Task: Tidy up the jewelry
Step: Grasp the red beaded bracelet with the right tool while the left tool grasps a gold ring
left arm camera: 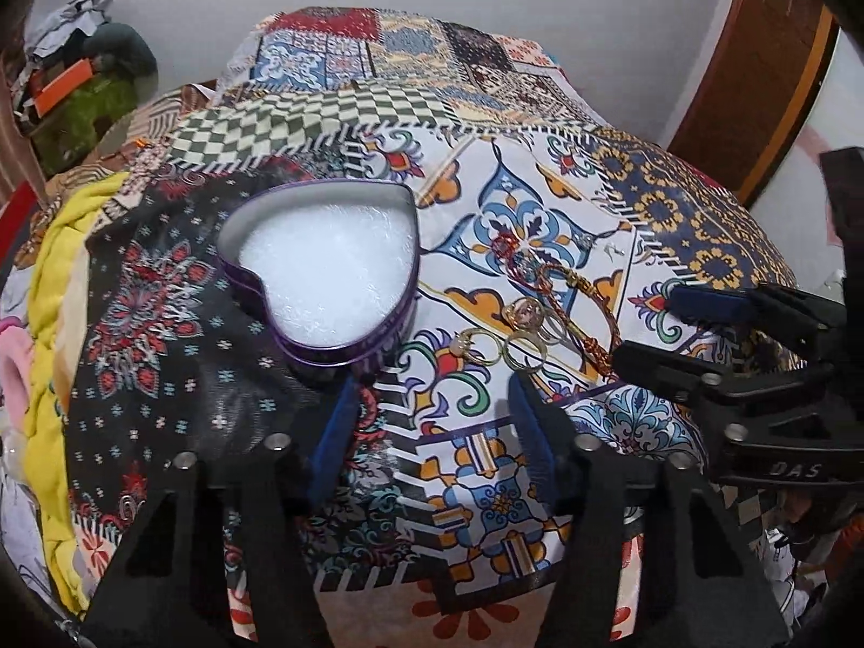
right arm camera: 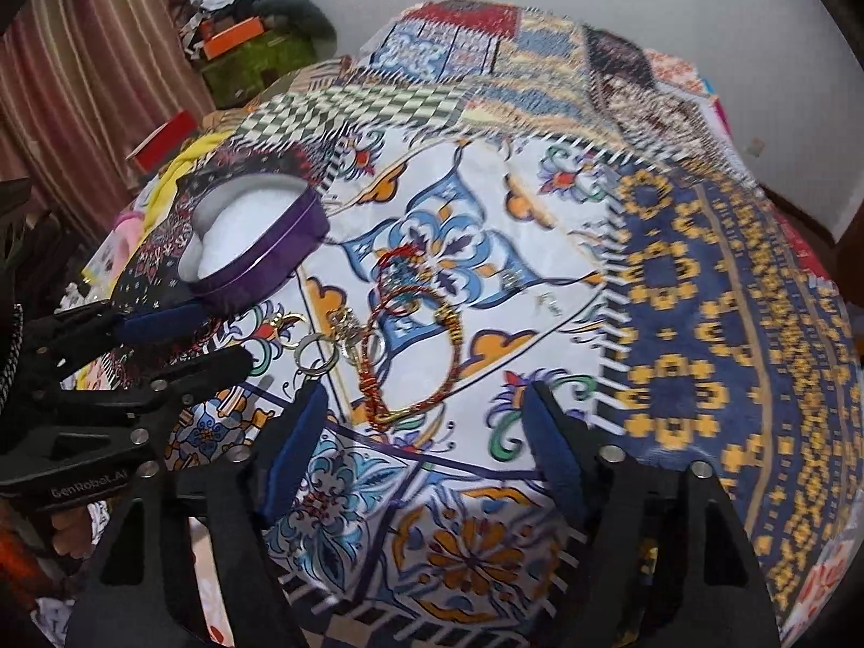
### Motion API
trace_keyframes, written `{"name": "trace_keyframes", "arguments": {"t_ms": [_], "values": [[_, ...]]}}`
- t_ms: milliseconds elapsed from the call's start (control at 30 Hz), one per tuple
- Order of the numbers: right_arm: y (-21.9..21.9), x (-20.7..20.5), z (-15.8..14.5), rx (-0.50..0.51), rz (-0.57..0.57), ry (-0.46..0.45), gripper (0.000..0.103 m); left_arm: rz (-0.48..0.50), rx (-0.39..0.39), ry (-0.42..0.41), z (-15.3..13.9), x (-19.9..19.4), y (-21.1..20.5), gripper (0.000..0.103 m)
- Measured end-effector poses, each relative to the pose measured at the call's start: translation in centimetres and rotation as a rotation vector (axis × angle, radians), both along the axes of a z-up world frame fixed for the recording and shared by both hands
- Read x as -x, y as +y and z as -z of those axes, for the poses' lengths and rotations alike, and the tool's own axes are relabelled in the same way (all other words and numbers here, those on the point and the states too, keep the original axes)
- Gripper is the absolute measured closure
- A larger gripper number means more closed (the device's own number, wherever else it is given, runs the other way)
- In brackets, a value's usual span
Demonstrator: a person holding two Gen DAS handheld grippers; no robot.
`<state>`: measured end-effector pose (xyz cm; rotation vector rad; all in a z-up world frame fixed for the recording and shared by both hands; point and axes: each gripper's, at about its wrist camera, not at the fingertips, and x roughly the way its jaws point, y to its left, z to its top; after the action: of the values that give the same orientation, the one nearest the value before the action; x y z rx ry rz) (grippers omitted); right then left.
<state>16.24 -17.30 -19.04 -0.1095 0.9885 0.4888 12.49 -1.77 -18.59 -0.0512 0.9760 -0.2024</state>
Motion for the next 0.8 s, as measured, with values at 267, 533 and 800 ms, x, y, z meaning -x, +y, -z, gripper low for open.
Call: {"name": "trace_keyframes", "arguments": {"t_ms": [267, 533, 800], "values": [[0.8, -0.5, 0.8, 0.03, -0.039, 0.024, 0.043, 0.054, 0.003, 0.005, 0.5, -0.5, -0.8, 0.061], [1.2, -0.8, 1.0, 0.058, -0.052, 0.031, 0.062, 0.077, 0.015, 0.014, 1.2, -1.6, -1.3, 0.074], [1.3, -0.9, 1.2, 0.057, -0.044, 0.021, 0.08, 0.064, 0.031, 0.007, 1.6, -2.4, -1.5, 0.074]]}}
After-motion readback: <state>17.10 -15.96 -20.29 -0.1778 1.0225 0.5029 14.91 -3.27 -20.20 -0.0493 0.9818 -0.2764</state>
